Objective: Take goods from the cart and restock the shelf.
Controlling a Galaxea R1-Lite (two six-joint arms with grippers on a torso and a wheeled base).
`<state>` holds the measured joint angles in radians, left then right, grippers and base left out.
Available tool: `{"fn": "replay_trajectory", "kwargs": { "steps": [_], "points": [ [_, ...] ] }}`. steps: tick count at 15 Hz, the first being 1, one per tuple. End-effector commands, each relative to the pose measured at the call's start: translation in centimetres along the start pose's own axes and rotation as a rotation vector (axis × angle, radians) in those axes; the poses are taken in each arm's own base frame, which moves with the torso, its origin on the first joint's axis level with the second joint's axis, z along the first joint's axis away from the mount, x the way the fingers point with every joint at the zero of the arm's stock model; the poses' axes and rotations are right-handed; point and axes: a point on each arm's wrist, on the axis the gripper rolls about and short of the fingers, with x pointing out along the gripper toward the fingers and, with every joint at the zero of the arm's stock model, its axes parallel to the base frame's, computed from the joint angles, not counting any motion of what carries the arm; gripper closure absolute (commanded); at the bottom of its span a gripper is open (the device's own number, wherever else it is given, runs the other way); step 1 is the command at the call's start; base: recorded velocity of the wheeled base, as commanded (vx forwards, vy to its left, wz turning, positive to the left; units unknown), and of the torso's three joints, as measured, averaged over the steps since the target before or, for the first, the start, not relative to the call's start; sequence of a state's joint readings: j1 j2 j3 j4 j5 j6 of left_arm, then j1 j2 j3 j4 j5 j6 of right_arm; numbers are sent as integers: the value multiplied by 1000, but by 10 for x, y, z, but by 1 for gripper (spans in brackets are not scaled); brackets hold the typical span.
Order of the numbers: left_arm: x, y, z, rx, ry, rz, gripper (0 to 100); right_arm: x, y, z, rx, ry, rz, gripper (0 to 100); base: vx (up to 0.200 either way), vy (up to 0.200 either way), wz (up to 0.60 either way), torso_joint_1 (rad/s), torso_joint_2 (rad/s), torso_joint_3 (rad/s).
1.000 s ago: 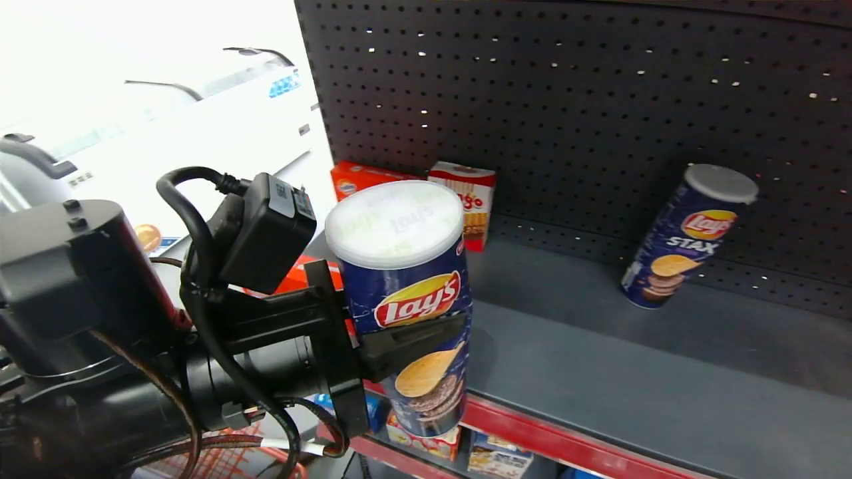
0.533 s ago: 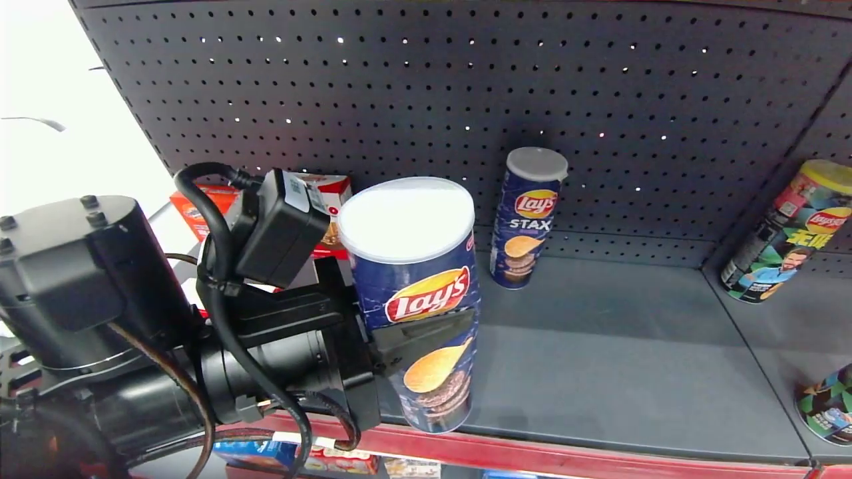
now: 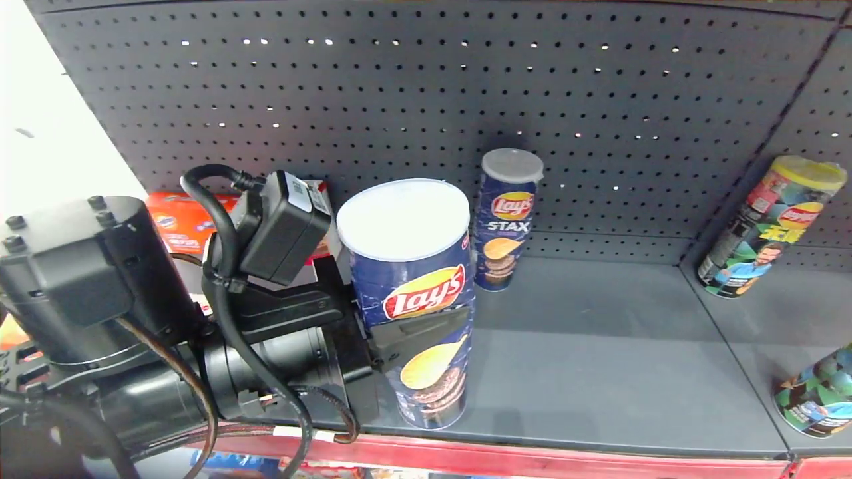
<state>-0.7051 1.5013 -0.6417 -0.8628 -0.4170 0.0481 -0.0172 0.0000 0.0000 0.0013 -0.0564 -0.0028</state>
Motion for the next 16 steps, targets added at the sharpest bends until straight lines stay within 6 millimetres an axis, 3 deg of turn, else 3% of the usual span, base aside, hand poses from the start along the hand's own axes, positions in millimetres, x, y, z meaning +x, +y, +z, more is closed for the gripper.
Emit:
{"fn": "replay_trajectory", "kwargs": {
  "steps": [1, 11, 12, 13, 14, 16],
  "points": [
    [0, 0, -2, -2, 7, -1, 100, 0, 0, 0, 0, -1, 0, 0, 0, 0, 0, 0, 0, 0],
    [-13, 17, -7, 6, -5, 98, 100, 0, 1, 1, 7, 0, 23, 0, 0, 0, 0, 0, 0, 0],
    [-10, 20, -2, 12, -23, 102, 100, -4, 0, 33, 59, -64, 8, 0, 0, 0, 0, 0, 0, 0],
    [-9, 21, 0, 14, -27, 100, 100, 8, 1, 94, 165, -47, 10, 0, 0, 0, 0, 0, 0, 0],
    [-9, 21, 1, 16, -31, 101, 100, 13, 1, 118, 165, -62, 48, 0, 0, 0, 0, 0, 0, 0],
    [-12, 22, 0, 16, -30, 108, 100, 15, 3, 127, 52, -65, 176, 0, 0, 0, 0, 0, 0, 0]
  ]
}}
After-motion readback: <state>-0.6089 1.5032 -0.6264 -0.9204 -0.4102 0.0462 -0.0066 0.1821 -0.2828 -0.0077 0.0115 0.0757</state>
